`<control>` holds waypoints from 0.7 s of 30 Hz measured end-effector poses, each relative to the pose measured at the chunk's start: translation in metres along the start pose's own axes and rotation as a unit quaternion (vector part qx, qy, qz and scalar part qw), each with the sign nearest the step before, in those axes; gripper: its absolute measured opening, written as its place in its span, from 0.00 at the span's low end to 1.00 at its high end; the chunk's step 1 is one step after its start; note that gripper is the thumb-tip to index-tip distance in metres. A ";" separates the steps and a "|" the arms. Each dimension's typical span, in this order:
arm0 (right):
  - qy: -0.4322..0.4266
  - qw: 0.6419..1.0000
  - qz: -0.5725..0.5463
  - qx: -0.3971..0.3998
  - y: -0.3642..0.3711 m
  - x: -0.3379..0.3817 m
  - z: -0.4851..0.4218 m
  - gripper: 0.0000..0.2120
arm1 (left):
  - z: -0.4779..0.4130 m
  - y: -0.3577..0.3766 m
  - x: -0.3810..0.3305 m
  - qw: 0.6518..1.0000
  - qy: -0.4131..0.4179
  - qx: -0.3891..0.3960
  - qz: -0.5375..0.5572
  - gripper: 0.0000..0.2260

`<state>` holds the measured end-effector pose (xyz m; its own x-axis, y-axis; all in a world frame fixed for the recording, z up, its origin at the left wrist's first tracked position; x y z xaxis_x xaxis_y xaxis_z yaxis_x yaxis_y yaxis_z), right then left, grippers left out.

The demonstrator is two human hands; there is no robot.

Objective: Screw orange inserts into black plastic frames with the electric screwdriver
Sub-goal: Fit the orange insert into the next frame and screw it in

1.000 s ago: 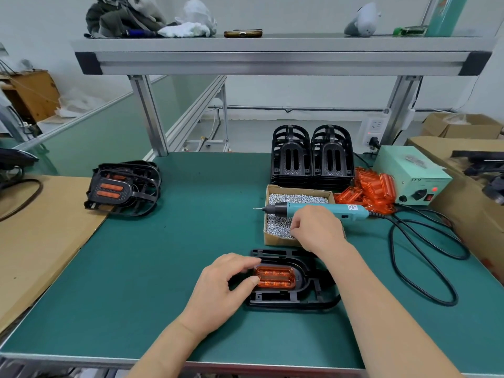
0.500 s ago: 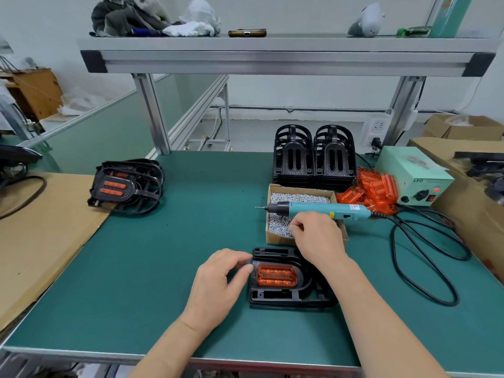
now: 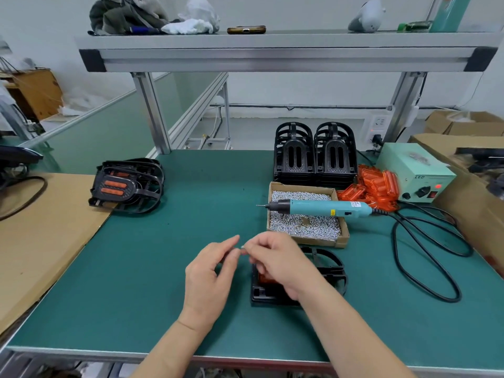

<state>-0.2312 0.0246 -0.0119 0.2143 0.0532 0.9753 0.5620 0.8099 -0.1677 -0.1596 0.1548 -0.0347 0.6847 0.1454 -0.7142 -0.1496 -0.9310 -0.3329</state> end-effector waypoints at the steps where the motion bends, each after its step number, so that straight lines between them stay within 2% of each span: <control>1: 0.010 1.000 0.004 0.001 0.005 -0.002 0.001 0.12 | 0.000 0.000 0.001 1.000 -0.003 -0.009 0.010 0.08; 3: 0.028 1.000 0.001 -0.008 0.013 -0.004 0.003 0.13 | -0.001 0.000 0.002 1.000 -0.009 -0.008 0.024 0.06; 9: 0.072 0.993 -0.089 -0.016 0.015 -0.001 0.004 0.13 | -0.002 0.003 0.008 0.993 -0.081 0.024 0.086 0.13; 14: 0.071 0.995 -0.074 -0.014 0.015 0.000 0.005 0.11 | -0.002 0.000 0.008 0.993 -0.073 0.007 0.097 0.12; 17: 0.067 0.994 -0.077 -0.025 0.010 0.001 0.005 0.08 | -0.001 -0.002 0.006 0.995 -0.051 -0.012 0.080 0.07; 19: 0.066 0.984 -0.148 -0.068 -0.003 0.005 0.002 0.05 | -0.001 -0.002 0.006 0.995 -0.065 -0.027 0.074 0.05; 21: 0.072 0.957 -0.253 -0.120 -0.022 0.007 -0.003 0.04 | 0.000 0.000 0.008 0.992 -0.094 -0.030 0.076 0.09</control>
<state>-0.2397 0.0050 -0.0015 -0.0358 -0.4062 0.9131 0.7862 0.5527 0.2767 -0.1539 0.1561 -0.0401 0.5113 0.0559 -0.8576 -0.1938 -0.9647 -0.1785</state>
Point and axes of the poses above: each hand's wrist, its own z-axis away from the middle knuckle, its own y-axis out of the palm, x = y × z, the point moved 3 cm from there along -z, towards the middle knuckle, and after that the axes turned 7 degrees about -x, right-handed, at the moved point
